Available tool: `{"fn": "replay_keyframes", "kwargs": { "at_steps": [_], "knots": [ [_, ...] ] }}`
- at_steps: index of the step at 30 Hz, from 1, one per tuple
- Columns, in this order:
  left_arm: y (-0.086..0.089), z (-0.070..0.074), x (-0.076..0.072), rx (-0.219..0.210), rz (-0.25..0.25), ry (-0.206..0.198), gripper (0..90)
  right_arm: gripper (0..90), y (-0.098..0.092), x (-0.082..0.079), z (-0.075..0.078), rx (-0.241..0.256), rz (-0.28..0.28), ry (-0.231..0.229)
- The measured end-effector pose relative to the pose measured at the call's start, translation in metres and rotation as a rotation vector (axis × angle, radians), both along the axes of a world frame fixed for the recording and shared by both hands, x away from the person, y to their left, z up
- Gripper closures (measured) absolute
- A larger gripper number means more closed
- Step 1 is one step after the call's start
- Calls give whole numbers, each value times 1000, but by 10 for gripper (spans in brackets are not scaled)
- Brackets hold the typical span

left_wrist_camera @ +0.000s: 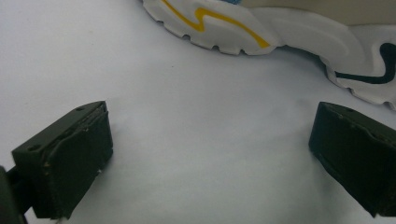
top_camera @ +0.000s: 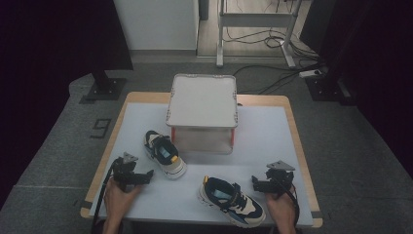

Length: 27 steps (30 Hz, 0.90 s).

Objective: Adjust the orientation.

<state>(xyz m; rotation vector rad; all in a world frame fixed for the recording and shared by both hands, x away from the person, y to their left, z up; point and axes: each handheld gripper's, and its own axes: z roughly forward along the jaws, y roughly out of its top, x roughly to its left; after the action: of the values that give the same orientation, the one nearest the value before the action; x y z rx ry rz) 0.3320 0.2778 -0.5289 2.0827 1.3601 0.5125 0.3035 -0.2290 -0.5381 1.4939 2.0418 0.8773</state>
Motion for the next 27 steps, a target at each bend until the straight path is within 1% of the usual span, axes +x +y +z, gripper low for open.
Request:
{"fn": "replay_keyframes", "kwargs": {
  "at_steps": [14,25,27],
  "knots": [
    [-2,0,-3,1,26,-3,3,8,0,0,0,2,3,-3],
    [-2,0,-2,1,18,-2,0,8,0,0,0,2,3,-3],
    [-1,1,-2,0,7,2,0,8,0,0,0,3,3,-3]
  ]
}}
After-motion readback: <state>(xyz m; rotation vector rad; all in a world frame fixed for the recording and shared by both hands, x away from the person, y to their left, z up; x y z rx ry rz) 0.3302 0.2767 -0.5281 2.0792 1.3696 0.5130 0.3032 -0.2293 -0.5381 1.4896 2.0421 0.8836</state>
